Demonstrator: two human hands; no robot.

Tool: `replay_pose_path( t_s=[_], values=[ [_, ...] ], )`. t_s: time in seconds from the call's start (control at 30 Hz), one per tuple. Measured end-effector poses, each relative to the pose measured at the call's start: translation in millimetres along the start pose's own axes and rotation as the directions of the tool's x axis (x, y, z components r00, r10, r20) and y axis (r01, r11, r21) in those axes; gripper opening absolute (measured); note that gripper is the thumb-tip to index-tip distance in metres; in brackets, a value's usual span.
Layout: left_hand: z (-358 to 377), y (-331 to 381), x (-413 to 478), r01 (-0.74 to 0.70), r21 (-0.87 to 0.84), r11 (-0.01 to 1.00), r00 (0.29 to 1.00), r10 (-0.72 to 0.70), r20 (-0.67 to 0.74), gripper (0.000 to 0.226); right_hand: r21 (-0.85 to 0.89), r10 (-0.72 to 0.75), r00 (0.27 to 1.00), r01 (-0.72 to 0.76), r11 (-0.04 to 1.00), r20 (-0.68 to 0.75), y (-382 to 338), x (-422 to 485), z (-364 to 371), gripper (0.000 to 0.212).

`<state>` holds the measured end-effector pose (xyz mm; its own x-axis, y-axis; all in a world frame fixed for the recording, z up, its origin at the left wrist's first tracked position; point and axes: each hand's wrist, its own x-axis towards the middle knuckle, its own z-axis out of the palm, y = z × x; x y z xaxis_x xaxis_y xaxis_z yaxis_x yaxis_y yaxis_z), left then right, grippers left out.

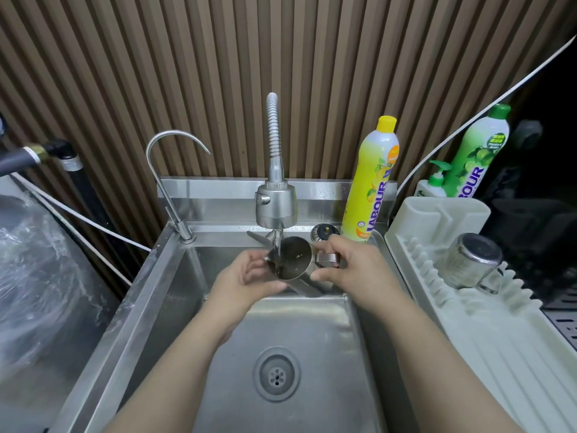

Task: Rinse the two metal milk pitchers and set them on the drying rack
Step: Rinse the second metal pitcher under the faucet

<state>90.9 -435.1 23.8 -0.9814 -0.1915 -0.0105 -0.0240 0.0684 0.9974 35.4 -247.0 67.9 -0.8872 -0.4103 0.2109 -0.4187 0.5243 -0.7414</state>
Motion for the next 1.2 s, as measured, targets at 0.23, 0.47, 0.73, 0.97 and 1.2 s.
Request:
replay_pose_path(
  t_s=[0.23,0.47,0.73,0.97,1.2],
  values=[
    [-31,34,19,-0.243,0.382,0.892,0.968,0.245,0.045,0.059,0.611,0.156,0.974,-0.023,0.791,-0.165,15,0,65,0.046],
    [-47,67,12,-0.260,0.652,0.713,0.959,0.267,0.090,0.050,0.878,0.120,0.991,-0.116,0.464,0.067,16,-1,95,0.035],
    [-35,31,-4,0.125,0.145,0.981,0.991,-0.116,-0.074,0.049,0.672,0.121,0.949,-0.293,0.680,0.290,17,5,41,0.040],
    [-9,-9,-7,0.165,-0.061,0.984,0.984,-0.161,0.075,0.046,-0.132,0.090,0.978,-0.066,0.989,0.189,-9,11,-7,0.037],
    [-15,5,16,-0.103,0.103,0.989,0.995,0.101,0.028,0.059,0.275,0.033,0.994,-0.004,0.962,-0.101,6,-3,22,0.049]
  ],
)
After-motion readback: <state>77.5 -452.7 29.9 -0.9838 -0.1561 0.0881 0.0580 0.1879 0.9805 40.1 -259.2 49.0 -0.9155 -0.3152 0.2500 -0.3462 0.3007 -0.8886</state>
